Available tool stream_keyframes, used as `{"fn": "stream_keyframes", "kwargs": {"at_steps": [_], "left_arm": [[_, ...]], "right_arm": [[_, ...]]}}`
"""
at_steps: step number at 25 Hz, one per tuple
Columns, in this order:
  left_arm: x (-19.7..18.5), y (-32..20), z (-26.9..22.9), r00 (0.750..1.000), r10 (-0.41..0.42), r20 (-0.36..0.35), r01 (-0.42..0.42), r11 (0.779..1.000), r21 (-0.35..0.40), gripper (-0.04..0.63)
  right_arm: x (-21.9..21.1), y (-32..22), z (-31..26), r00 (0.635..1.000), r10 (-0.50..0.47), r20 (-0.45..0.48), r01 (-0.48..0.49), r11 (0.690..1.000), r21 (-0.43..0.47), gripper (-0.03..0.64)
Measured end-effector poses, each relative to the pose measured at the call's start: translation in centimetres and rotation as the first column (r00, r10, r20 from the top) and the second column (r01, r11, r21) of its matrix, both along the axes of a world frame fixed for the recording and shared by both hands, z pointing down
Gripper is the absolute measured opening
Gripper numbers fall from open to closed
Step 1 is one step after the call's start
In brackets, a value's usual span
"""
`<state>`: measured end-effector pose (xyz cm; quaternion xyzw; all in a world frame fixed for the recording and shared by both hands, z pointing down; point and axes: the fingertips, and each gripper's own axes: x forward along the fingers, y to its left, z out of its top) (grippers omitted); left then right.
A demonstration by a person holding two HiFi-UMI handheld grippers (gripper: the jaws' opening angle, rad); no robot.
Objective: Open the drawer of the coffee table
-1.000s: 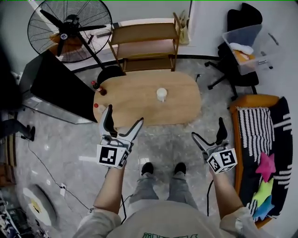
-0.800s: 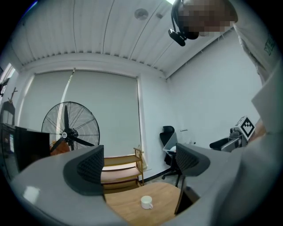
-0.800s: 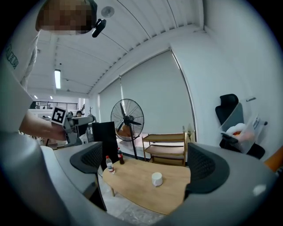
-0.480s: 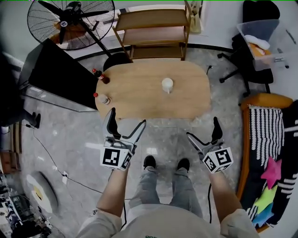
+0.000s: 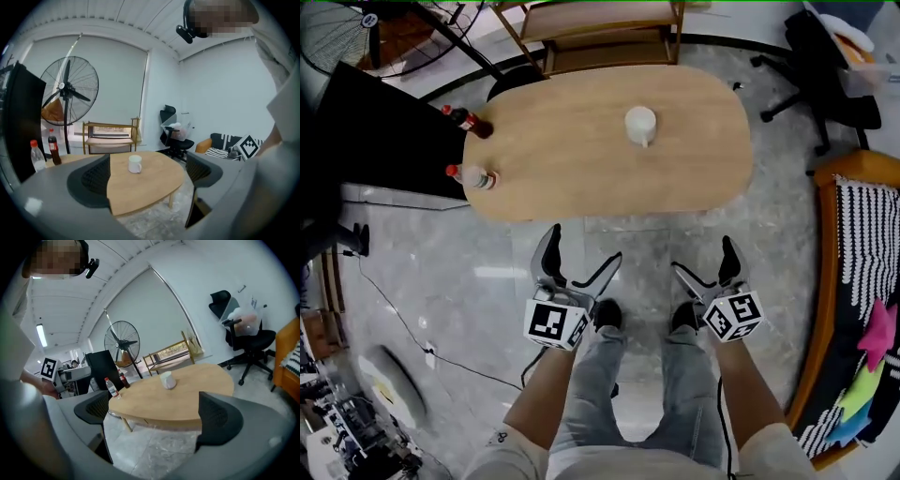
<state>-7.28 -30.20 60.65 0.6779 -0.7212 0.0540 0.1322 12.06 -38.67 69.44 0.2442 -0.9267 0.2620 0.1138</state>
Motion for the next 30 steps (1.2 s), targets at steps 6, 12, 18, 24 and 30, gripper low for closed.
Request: {"fn": "stream_keyframes", "kwargs": {"at_steps": [6, 12, 18, 24, 30], "left_arm": [[1.8, -0.7, 11.2, 0.998, 0.042, -0.044, -0.044, 0.998, -0.039, 0.491], [2.2, -1.7, 16.5, 0.997, 0.074, -0.025, -0.074, 0.997, -0.002, 0.491], [0.5, -2.2, 17.7, 0.996, 0.083, 0.024, -0.084, 0.994, 0.066, 0.491], [0.3, -1.5, 18.5, 0.993, 0.103, 0.057, -0.108, 0.99, 0.094, 0.491], [-0.5, -1.3, 18.3, 0.99, 0.105, 0.093, -0.116, 0.987, 0.113, 0.491]], "right_arm": [[-1.6, -0.5, 11.8, 1.0, 0.019, 0.006, -0.019, 0.998, -0.064, 0.588], [-4.2, -2.0, 19.5, 0.988, 0.019, 0.155, 0.006, 0.987, -0.158, 0.586], [-6.7, -3.5, 24.9, 0.947, 0.062, 0.316, 0.015, 0.972, -0.236, 0.546], [-7.2, -4.8, 29.6, 0.836, 0.207, 0.508, 0.028, 0.908, -0.417, 0.417], [-9.2, -6.5, 31.1, 0.766, 0.241, 0.596, 0.051, 0.902, -0.43, 0.419]]}}
